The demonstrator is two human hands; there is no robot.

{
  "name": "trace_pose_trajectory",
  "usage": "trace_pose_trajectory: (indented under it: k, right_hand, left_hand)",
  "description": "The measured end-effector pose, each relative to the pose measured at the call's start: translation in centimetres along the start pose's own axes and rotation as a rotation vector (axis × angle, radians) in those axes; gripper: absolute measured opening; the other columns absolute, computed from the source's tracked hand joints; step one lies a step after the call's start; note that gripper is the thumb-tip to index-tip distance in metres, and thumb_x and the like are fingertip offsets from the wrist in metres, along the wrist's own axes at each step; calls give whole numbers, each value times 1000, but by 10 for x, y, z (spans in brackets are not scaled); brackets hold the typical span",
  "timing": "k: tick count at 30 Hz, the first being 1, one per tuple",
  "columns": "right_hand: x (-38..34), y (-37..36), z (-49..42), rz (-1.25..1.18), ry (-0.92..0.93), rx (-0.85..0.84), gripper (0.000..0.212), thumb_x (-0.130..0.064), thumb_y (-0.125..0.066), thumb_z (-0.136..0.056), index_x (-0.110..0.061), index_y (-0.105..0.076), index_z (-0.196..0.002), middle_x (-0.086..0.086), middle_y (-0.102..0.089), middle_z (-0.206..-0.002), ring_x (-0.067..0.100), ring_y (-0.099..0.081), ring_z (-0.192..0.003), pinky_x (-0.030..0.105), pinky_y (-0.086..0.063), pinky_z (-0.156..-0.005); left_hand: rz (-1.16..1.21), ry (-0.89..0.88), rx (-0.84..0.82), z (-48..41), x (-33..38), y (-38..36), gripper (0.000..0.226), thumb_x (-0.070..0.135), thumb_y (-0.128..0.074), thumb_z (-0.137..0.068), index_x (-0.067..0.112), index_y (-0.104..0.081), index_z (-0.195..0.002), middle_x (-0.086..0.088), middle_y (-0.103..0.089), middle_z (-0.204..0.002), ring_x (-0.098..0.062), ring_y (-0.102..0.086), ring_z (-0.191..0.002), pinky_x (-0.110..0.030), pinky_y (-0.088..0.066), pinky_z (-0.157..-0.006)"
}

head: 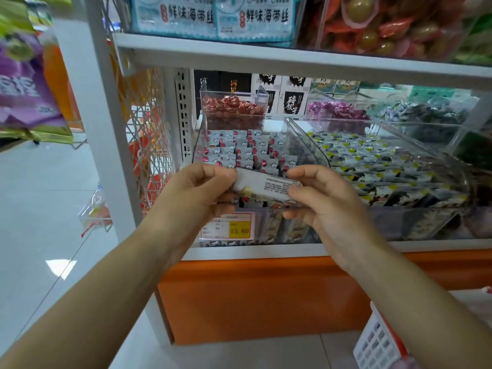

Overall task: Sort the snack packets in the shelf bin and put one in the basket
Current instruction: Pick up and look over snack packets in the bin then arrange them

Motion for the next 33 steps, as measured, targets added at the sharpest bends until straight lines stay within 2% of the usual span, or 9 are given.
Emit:
trace_pose_trajectory:
  k: [6,13,16,19,21,23,25,29,33]
  right_hand:
    - [-5,1,1,-26,19,27,12,-13,-62,-87,-17,-73,-86,0,-71,-87,12,-68,-72,21,-53,-57]
    - [-7,5,1,40,58,91,25,-13,-62,-86,-19,-68,-63,-7,-68,-69,8,-65,-63,20,-51,-50]
    - [-10,5,2,116,103,88,24,-13,-61,-87,-17,-65,-64,-10,-68,-66,5,-64,-59,20,-51,-49]
    - [-15,-1,5,183,170,54,21,-13,-61,-88,-18,-66,-68,-11,-67,-63,3,-64,-61,20,-52,-49]
    - [-17,-4,7,217,211,41,21,-13,-61,-88,-19,-66,-68,-12,-67,-63,2,-64,-61,19,-53,-49]
    - [-18,-5,7,227,222,27,22,-13,-61,-88,-20,-66,-68,-13,-66,-63,2,-64,-62,19,-53,-49]
    - [-17,-6,6,256,220,4,23,-16,-61,-88,-25,-67,-67,-11,-67,-66,5,-64,-65,27,-56,-56]
    - [-17,-8,6,297,215,-27,23,-20,-61,-86,-28,-69,-66,-6,-68,-71,13,-65,-75,47,-56,-73]
    - [-15,-7,5,279,182,7,23,-22,-61,-86,-28,-70,-66,-1,-68,-73,20,-65,-78,55,-55,-74]
  left_hand:
    - [-73,-32,-40,1,4,-1,41,19,-66,-67,14,-64,-107,-9,-67,-93,-15,-69,-79,-20,-55,-70]
    - [-317,-62,-118,6,9,-5,27,8,-65,-81,28,-68,-99,-9,-64,-104,-21,-69,-86,-23,-56,-78]
    - [-387,-24,-139,9,7,-10,18,17,-64,-83,29,-69,-96,-7,-67,-104,-18,-68,-88,-17,-55,-75]
    - [-465,-46,-107,10,8,-12,16,34,-65,-80,21,-69,-88,-11,-68,-93,-13,-64,-74,-13,-50,-63]
    - [-478,-56,-102,10,8,-13,27,38,-66,-74,14,-67,-86,-16,-67,-91,-13,-61,-67,-19,-52,-64]
    - [-459,-29,-108,10,8,-12,36,39,-65,-72,6,-65,-85,-20,-65,-92,-24,-60,-72,-33,-53,-71]
    - [-435,-8,-97,8,7,-8,32,31,-64,-79,0,-61,-82,-20,-66,-85,-27,-60,-71,-32,-52,-68]
    - [-479,-37,-93,6,7,-3,28,25,-60,-86,-1,-64,-76,2,-67,-64,-2,-60,-56,-11,-44,-50]
    - [-515,-80,-73,5,11,-1,27,29,-60,-85,6,-69,-75,3,-69,-63,-3,-62,-54,-12,-47,-52]
Point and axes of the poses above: each hand's wrist, its own z-axis away from the middle knuckle, its own y-axis out of the back of the hand, x = y × z, the point moved 6 cm from there along -z, towards the middle knuckle
